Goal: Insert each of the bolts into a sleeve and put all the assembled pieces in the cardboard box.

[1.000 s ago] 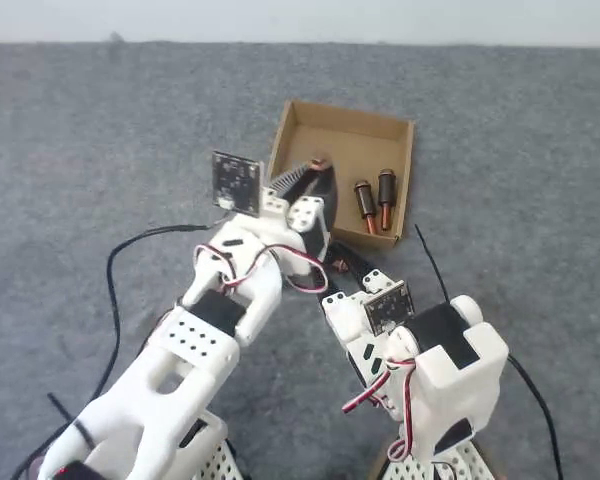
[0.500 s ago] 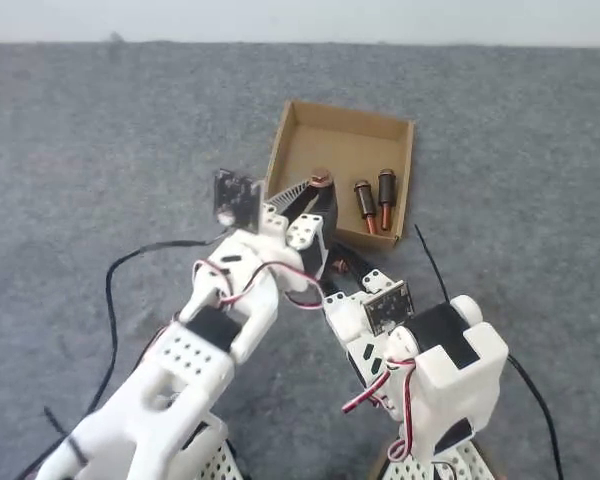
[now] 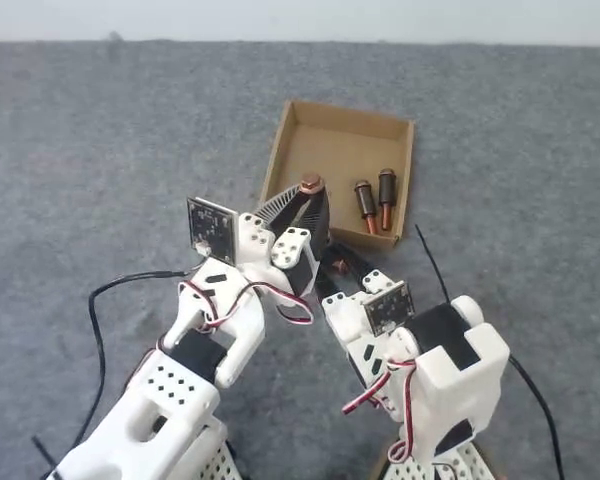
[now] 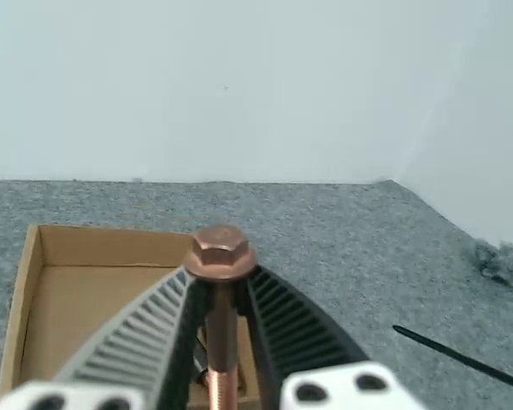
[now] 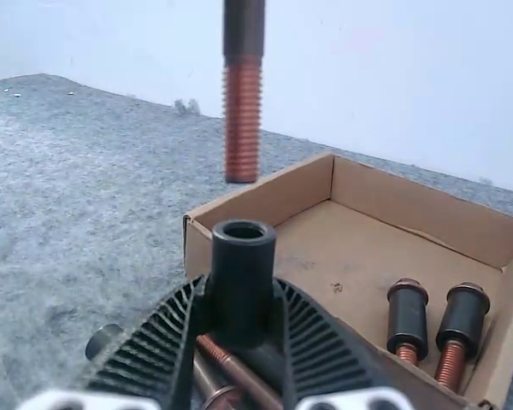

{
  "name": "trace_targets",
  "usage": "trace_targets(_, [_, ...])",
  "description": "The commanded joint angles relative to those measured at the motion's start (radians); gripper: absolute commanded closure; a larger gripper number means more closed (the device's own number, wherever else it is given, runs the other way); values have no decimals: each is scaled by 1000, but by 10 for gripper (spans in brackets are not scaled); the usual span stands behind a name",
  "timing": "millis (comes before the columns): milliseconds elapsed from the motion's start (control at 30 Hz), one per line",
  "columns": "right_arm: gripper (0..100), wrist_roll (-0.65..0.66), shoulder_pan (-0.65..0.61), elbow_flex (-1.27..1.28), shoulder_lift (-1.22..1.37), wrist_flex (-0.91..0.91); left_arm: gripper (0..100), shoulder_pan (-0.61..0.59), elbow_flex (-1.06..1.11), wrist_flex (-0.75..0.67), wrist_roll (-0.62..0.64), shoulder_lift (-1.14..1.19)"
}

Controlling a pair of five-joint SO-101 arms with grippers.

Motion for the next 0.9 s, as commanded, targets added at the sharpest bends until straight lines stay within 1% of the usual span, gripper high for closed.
trace_targets(0, [991, 5, -4, 34, -50, 4, 987, 3, 2, 3, 6, -48])
trace_targets(667, [991, 5, -4, 34, -50, 4, 987, 2, 19, -6, 9, -46])
trace_targets(767, [991, 5, -4, 34, -50, 4, 987, 0, 19, -58, 9, -46])
trace_targets(867, [991, 5, -4, 34, -50, 4, 987, 2, 18, -66, 9, -46])
